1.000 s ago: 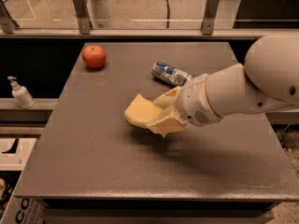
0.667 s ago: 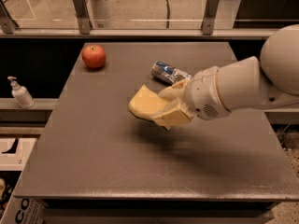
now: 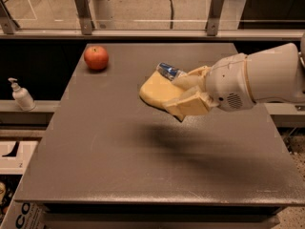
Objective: Pick sponge
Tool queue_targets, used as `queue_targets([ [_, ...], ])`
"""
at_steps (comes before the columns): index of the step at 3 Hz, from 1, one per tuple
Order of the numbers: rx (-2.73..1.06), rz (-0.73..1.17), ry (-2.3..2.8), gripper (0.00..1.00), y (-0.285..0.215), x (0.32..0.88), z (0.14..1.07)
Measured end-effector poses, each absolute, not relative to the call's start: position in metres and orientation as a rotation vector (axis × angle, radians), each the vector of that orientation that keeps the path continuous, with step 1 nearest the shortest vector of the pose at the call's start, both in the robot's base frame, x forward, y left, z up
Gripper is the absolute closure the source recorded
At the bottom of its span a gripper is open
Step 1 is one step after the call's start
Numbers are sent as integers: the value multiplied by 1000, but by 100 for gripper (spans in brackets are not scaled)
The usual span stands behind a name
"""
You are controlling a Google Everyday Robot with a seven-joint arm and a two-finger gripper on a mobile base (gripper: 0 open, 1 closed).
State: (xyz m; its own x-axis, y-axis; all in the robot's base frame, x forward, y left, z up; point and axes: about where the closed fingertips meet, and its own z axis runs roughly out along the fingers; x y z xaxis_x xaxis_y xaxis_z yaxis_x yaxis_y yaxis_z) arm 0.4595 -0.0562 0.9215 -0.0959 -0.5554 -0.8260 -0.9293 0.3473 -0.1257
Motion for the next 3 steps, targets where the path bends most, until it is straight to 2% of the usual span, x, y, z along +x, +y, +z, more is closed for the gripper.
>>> queue_targets([
  [3,-1240,643,1712,100,-56,455,954],
])
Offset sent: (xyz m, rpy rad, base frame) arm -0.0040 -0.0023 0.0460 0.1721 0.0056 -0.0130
